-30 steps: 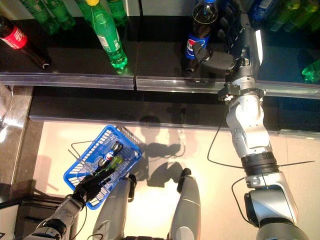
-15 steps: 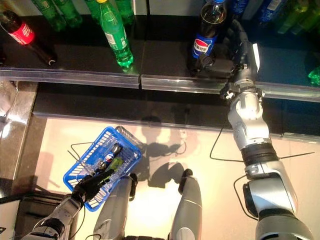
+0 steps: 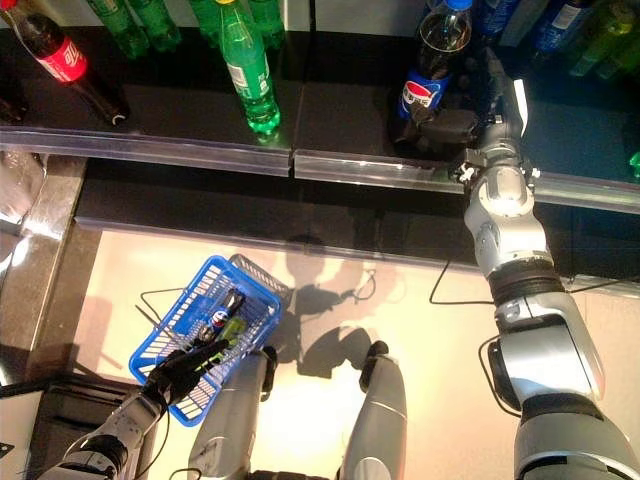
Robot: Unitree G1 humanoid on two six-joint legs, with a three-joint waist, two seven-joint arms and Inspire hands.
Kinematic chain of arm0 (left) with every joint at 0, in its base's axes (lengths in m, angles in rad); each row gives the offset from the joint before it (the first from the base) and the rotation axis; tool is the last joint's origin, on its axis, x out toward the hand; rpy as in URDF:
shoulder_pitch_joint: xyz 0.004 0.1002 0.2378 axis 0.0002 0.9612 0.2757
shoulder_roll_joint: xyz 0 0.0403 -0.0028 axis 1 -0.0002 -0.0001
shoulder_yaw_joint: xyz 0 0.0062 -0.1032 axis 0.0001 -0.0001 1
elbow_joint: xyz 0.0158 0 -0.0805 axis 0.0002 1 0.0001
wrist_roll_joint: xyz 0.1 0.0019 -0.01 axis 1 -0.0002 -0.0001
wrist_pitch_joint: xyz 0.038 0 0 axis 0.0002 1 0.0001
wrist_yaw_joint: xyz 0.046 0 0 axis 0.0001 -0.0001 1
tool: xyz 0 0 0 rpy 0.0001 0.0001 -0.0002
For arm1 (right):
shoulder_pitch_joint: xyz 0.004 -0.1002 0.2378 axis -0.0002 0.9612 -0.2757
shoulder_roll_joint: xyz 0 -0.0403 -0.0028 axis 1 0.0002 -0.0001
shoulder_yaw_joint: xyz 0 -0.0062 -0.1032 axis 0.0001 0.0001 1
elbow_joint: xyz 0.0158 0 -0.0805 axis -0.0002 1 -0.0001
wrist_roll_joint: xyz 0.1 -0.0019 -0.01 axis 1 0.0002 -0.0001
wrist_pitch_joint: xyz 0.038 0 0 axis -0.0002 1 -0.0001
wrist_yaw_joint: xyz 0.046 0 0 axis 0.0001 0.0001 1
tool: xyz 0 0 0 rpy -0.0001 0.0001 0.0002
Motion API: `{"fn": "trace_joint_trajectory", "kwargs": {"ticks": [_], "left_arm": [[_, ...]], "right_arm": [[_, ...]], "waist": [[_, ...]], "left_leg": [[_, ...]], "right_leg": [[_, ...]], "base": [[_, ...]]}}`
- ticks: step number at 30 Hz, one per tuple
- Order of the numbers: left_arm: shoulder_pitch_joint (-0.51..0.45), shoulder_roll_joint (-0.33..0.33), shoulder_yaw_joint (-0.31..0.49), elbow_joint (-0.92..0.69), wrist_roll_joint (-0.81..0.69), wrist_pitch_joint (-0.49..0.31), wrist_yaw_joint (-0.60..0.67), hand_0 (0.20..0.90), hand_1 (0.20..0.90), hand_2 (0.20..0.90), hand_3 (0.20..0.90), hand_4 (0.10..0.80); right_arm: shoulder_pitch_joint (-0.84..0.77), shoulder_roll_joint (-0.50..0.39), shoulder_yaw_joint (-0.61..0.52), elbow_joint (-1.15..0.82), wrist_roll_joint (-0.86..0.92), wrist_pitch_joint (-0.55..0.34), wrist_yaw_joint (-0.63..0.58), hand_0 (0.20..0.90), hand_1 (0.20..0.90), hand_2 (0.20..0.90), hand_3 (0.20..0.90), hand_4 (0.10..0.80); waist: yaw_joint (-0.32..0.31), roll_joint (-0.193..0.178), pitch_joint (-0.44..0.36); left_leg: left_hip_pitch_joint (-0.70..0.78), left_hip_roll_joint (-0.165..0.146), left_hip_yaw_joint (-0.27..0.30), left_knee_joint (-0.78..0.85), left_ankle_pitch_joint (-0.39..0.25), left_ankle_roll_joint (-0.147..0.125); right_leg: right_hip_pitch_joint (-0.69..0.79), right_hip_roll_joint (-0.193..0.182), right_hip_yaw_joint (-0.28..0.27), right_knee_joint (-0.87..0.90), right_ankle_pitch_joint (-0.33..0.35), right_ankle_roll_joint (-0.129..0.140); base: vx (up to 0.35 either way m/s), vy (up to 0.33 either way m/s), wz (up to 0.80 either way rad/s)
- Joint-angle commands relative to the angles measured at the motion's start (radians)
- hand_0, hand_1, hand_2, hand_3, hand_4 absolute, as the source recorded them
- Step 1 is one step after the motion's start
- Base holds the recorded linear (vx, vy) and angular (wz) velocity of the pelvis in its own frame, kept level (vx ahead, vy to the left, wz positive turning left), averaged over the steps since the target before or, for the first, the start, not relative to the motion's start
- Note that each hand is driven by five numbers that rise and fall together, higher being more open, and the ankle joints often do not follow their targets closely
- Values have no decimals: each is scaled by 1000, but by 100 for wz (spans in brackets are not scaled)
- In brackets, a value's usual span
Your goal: Pick up the drink and place into the basket.
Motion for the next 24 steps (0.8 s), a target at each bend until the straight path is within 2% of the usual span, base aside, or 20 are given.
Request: {"fn": "trace_joint_trajectory", "kwargs": {"ticks": [1,24], "left_arm": [[75,78,-89,-85,31,-29,-76,300,300,300,200,100],[87,77,-110,-92,16,-38,-88,300,300,300,200,100]], "right_arm": [[-151,-88,15,-29,29,-81,5,900,900,900,900,800],[-235,-42,86,8,109,-99,94,900,900,900,900,800]], "waist": [[39,10,-73],[64,24,-67]], "left_leg": [[-31,32,-12,-4,3,-10],[-31,23,-17,-25,13,-15]], "right_leg": [[45,-76,50,-60,43,81],[50,-87,35,-75,44,80]], "base": [[0,0,0],[6,2,1]]}}
